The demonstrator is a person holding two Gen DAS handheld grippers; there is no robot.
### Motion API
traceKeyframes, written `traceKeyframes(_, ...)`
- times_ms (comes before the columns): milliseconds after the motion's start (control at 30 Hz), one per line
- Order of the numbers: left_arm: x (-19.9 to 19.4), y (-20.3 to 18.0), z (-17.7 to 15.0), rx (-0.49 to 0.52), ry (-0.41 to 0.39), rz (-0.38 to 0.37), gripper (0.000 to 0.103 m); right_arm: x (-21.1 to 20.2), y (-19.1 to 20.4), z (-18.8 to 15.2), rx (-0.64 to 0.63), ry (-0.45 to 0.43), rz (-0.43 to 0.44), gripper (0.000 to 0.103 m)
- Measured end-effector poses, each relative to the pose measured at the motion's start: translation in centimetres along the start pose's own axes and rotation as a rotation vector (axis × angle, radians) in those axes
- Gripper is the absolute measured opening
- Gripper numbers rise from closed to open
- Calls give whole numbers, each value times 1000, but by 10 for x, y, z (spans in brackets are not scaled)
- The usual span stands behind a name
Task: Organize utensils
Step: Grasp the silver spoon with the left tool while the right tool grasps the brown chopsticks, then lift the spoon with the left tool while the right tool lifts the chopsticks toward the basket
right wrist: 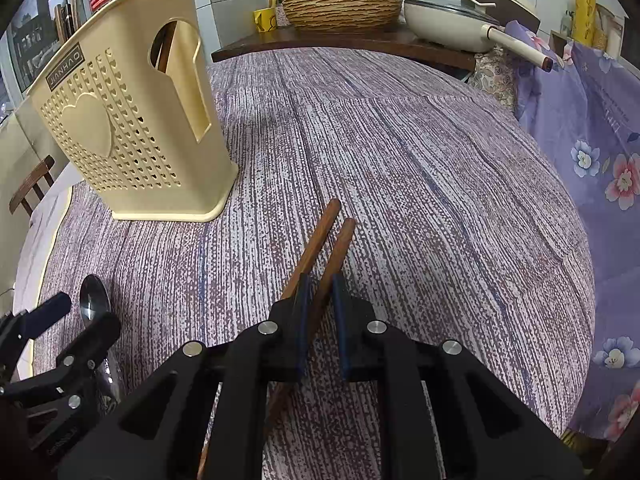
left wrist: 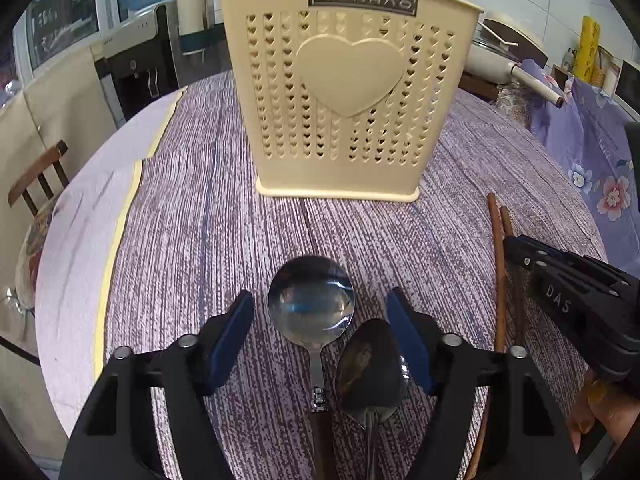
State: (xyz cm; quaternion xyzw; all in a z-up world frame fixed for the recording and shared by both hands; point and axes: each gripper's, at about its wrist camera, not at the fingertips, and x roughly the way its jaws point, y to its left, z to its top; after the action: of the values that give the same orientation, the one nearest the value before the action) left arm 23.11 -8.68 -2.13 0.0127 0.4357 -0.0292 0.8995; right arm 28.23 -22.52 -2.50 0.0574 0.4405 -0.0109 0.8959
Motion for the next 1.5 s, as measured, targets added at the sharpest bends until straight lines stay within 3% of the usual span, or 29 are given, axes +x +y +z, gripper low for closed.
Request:
traceKeyframes(100, 2, -2, -1, -1, 14, 1, 50, 1, 1, 1, 7, -3, -3, 13)
traceKeyframes(200, 6, -5, 0, 7, 26, 4, 48, 2, 1, 2, 12, -2, -2, 13)
traceKeyframes(733, 9, -4, 5, 13, 24, -4, 47, 3, 1, 4, 26, -4, 3, 12)
traceKeyframes(1300, -5, 16, 15, -48, -48, -100, 47, 10, -19, 10, 149, -1, 127, 9)
traceKeyframes(1500, -15, 26, 19, -71, -80, -123, 47, -3, -22, 11, 167, -39, 156, 8)
